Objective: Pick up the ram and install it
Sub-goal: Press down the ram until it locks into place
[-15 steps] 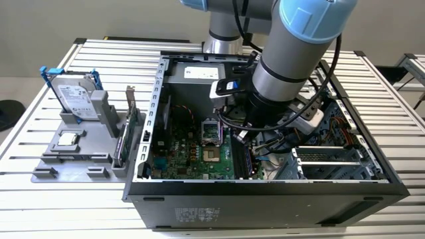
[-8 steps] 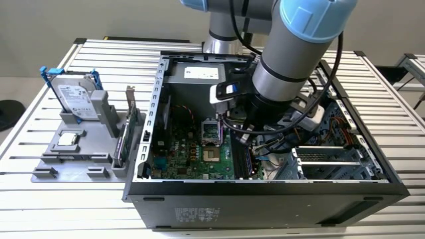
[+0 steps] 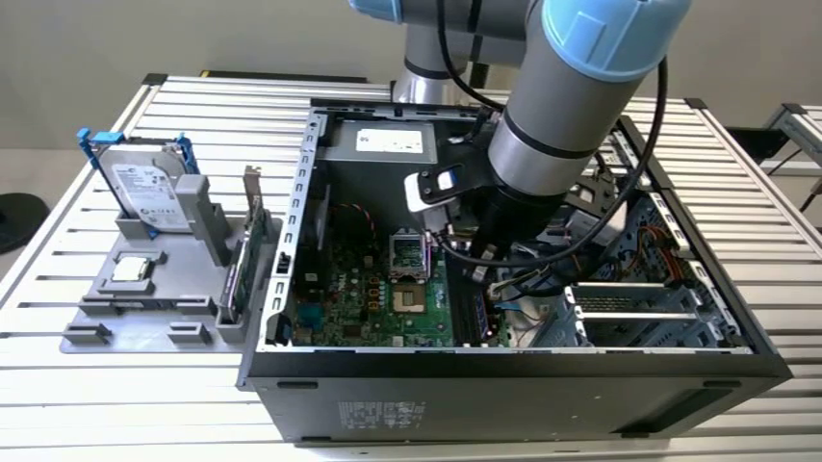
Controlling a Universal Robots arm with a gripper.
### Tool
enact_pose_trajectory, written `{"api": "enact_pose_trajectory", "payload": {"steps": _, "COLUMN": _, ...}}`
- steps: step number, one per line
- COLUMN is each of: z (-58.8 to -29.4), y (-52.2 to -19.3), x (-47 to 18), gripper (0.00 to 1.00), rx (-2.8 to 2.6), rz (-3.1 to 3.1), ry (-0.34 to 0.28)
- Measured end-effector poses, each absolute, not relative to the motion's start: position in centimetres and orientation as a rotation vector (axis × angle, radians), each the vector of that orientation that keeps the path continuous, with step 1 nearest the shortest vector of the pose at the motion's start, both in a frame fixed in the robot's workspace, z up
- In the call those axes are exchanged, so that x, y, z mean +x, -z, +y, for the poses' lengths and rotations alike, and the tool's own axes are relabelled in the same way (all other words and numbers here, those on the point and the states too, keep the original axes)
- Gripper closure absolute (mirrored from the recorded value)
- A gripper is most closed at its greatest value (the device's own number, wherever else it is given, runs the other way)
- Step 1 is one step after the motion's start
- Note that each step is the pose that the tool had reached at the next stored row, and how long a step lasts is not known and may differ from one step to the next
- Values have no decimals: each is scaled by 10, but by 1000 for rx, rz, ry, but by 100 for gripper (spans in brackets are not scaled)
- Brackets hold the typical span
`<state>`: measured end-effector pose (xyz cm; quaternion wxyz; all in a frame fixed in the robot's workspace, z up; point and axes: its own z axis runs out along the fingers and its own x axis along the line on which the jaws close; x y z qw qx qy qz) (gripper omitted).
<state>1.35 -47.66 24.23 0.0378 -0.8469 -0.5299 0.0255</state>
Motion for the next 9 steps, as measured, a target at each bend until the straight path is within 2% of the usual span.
{"api": "enact_pose_trajectory", "payload": {"steps": 9, "z": -477, "y": -242, "x": 14, "gripper": 100, "rx": -2467, "rz": -1823, "ry": -73}}
